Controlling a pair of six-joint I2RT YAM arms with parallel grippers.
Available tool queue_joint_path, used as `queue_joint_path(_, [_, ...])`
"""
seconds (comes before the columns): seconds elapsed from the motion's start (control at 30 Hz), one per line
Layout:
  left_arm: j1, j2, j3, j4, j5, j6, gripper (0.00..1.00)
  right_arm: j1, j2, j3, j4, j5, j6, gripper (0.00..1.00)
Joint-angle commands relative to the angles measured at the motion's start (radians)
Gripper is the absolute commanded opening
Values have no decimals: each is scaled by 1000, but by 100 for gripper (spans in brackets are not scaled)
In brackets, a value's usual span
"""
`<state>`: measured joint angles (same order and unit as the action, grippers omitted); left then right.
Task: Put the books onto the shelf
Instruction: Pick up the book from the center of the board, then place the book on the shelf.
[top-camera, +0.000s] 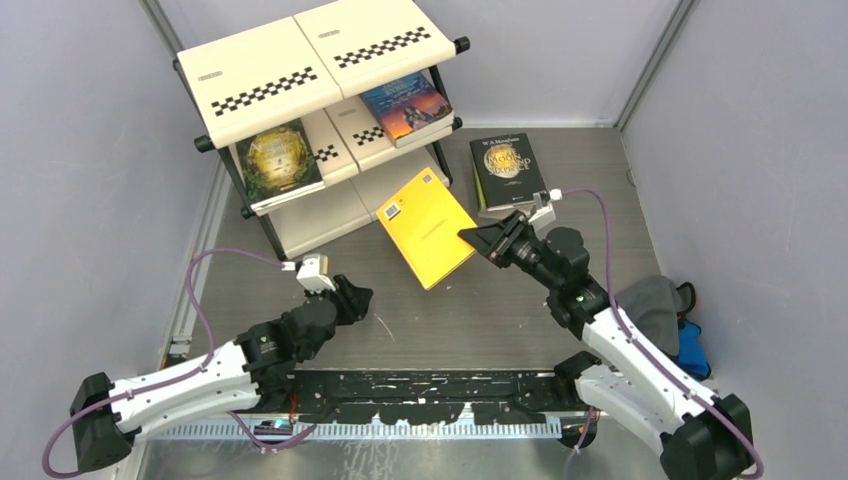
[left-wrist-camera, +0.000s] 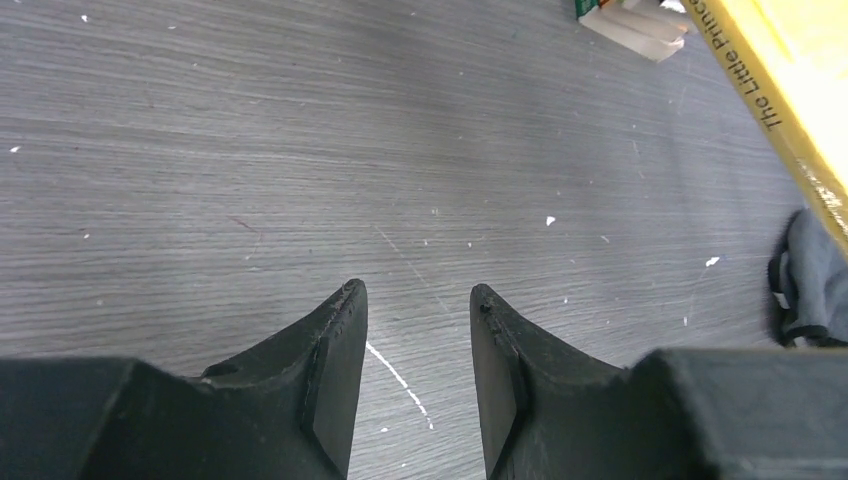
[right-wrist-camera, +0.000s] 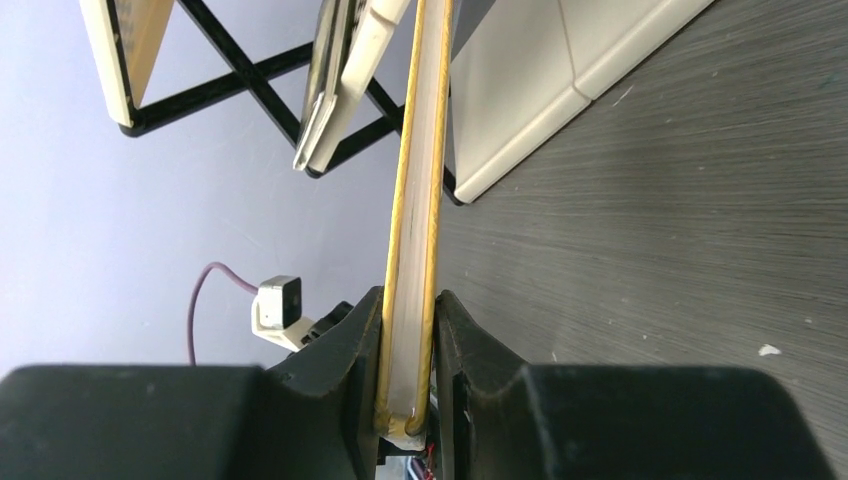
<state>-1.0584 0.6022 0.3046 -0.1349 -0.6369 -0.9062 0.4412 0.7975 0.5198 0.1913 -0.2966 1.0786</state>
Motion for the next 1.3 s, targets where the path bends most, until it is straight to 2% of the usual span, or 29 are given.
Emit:
queue_joint_path(0.0, [-3,5,-10,-5,-39,-14,43,87,39,112,243,101,28,1])
queue_joint_path(0.3, [-5,-14,-26,-21,-40,-16,43,192,110,228,280,199,-1,1])
queue_joint_path(0.63, [-5,-35,-26,-37,-37,-10,43,248,215,272,428,280,53,1])
queue_joint_path(0.93, [-3,-33,-27,-46,-41,-3,43,290,408,387,556,328,80,1])
queue_joint_path(1.27, [-5,-36,-31,-44,-28,9,43,329,651,591,606,358,93,1])
